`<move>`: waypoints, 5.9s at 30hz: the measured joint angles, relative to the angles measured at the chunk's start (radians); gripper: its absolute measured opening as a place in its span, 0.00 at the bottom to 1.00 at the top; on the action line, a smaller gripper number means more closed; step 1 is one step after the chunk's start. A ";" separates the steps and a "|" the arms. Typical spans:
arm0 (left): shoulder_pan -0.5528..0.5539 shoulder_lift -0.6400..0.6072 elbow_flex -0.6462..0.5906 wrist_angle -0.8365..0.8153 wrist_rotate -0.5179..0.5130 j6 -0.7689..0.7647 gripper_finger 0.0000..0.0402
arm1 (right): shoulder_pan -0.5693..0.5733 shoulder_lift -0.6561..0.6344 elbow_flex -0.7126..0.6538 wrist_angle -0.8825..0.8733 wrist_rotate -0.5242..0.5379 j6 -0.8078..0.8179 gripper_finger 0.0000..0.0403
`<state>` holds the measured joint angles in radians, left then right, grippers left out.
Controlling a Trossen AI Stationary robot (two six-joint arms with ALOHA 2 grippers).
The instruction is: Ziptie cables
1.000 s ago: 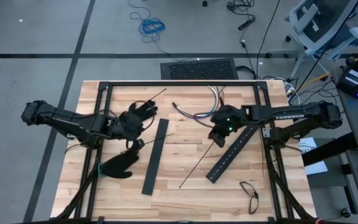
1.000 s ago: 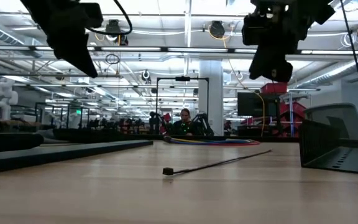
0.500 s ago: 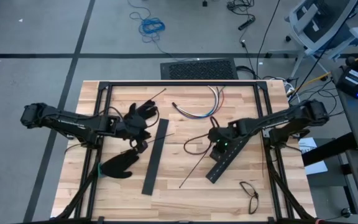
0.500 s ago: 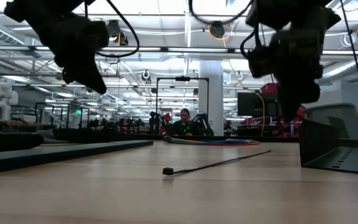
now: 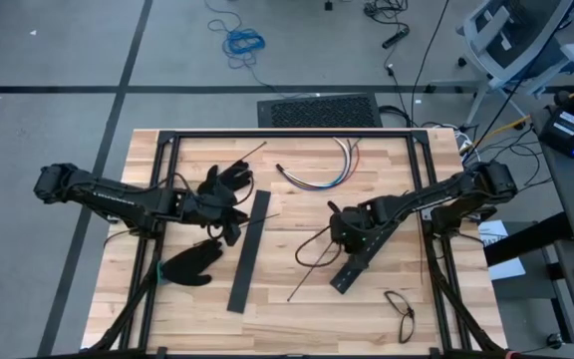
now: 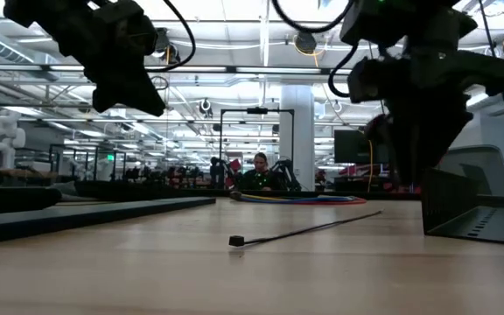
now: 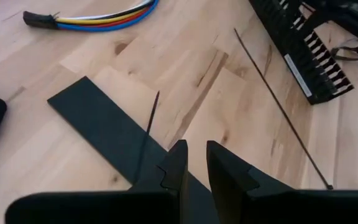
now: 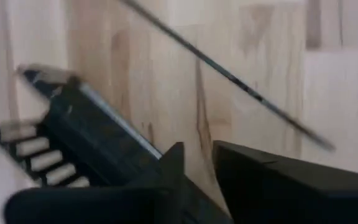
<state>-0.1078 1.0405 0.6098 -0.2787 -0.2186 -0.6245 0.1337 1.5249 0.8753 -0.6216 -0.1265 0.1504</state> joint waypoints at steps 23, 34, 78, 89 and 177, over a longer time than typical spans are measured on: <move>-0.072 0.007 0.000 0.010 -0.125 -0.104 0.14 | -0.060 0.135 0.014 0.014 0.197 -0.432 0.37; -0.080 0.046 0.000 0.010 -0.151 -0.139 0.14 | -0.051 0.136 0.094 0.007 0.115 -0.429 0.37; -0.163 0.241 0.001 0.250 -0.150 -0.205 0.14 | -0.058 0.266 0.074 0.146 0.070 -0.381 0.00; -0.160 0.205 0.001 0.271 -0.193 -0.117 0.14 | -0.093 0.107 0.069 0.053 0.079 -0.237 0.00; -0.071 -0.145 0.001 0.084 -0.314 0.203 0.14 | -0.210 0.347 0.519 0.101 0.101 0.180 0.00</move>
<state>-0.1787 0.8956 0.6109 -0.1948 -0.5322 -0.4213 -0.0765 1.8718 1.3946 -0.5208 -0.0259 0.3308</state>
